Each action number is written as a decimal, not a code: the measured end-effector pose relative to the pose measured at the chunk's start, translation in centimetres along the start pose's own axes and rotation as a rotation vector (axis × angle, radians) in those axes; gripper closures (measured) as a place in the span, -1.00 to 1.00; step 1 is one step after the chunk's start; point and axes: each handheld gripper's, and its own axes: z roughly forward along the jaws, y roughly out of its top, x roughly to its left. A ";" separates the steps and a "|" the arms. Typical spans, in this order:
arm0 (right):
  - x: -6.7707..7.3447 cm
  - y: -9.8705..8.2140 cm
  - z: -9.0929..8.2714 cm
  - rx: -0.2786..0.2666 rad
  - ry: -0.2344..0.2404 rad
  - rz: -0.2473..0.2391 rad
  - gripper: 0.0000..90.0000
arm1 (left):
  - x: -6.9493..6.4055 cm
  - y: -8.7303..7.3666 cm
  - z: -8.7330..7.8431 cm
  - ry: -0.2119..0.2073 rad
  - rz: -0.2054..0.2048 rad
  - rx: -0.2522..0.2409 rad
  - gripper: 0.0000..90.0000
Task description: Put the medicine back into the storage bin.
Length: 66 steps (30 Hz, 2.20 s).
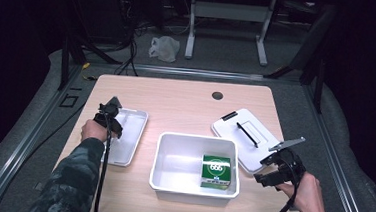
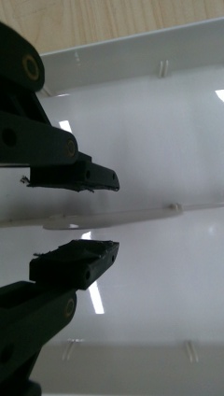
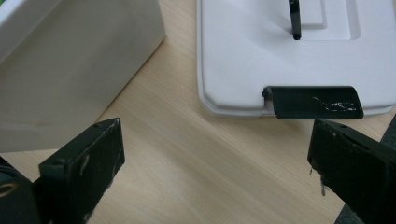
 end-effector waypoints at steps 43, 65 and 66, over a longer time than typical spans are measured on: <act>-0.3 -0.2 0.0 0.012 -0.010 -0.002 -0.90 | 1.9 -1.8 -3.5 0.041 0.097 -0.075 0.99; -1.0 -0.5 0.5 0.053 0.000 0.008 -0.90 | 1.8 -3.7 -11.4 -0.053 0.383 -0.184 0.99; -1.1 -0.5 0.6 0.056 -0.001 0.008 -0.90 | 1.7 -3.7 -11.9 -0.060 0.399 -0.187 0.99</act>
